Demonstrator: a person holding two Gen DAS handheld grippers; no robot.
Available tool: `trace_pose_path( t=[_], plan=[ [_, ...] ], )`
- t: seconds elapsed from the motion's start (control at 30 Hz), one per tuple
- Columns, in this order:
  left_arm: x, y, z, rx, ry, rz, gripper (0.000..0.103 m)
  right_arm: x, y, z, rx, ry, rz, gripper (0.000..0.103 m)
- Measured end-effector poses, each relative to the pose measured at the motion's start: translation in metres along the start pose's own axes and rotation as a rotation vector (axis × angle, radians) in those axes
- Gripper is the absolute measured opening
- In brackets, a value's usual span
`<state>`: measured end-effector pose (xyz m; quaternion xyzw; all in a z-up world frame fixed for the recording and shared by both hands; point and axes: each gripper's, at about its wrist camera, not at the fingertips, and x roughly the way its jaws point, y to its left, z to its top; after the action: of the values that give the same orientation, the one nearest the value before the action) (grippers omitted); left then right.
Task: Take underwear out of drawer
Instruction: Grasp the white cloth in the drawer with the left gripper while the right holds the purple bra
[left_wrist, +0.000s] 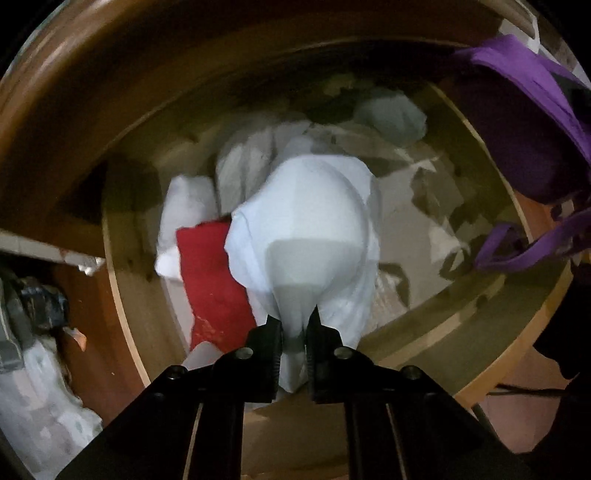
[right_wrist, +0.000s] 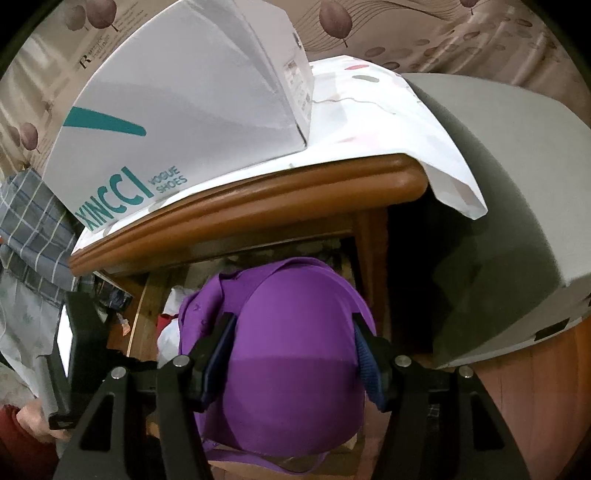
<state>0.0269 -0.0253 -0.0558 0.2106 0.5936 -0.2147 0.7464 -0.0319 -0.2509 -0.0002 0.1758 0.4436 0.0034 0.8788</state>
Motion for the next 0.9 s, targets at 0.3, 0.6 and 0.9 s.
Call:
trace_pose_path(
  t=[0.3, 0.6, 0.9],
  plan=[
    [-0.023, 0.015, 0.001, -0.073, -0.077, -0.125, 0.065, 0.003, 0.005, -0.004, -0.013, 0.025, 0.008, 0.062],
    [-0.003, 0.009, 0.020, -0.027, -0.044, -0.183, 0.077, 0.006, 0.006, -0.003, -0.014, 0.037, 0.019, 0.062],
    [0.010, -0.002, 0.042, 0.065, -0.075, -0.108, 0.076, 0.008, 0.005, -0.003, -0.006, 0.047, 0.014, 0.062]
  ],
)
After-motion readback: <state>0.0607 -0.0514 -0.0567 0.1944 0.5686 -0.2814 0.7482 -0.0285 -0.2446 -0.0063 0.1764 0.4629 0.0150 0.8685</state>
